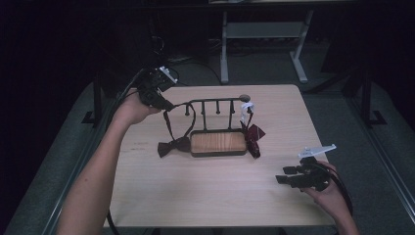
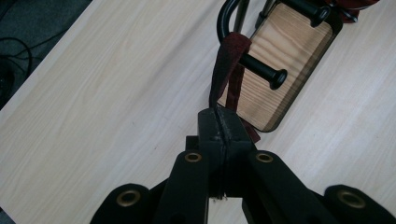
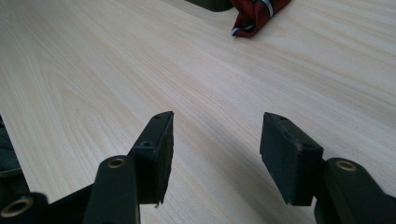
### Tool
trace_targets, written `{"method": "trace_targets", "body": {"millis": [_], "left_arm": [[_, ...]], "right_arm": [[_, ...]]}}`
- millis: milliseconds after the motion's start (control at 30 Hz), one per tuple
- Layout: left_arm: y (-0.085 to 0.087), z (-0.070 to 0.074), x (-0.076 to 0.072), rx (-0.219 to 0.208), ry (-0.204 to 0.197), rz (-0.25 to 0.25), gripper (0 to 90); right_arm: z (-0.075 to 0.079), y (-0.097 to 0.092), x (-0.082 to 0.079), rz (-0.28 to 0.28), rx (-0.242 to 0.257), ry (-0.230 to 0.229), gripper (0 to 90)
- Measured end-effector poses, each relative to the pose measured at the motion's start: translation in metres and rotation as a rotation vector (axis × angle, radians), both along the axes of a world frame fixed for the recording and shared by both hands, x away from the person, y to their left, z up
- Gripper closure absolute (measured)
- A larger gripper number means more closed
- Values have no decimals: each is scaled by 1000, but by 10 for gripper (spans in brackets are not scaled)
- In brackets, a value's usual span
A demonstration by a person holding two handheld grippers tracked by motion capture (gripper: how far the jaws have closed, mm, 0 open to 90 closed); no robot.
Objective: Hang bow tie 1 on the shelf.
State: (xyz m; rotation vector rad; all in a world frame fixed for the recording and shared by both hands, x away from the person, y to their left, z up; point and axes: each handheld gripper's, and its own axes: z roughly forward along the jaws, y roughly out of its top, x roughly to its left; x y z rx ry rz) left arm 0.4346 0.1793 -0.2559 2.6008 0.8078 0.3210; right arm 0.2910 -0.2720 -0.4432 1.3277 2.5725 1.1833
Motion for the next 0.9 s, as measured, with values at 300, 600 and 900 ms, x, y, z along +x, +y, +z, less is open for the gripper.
{"method": "trace_targets", "body": {"millis": [300,600,900], "left_arm": [[-1,-3,3,20,-2,1,892],[1,-5,3,2,-13,25,802],[7,-10,-2,-7,-11,24,745]], "right_arm": [[-1,0,0,5,-3,-1,444],[0,0,0,-2,1,4,444],[-2,0,1,-1,-13,7,440]]}}
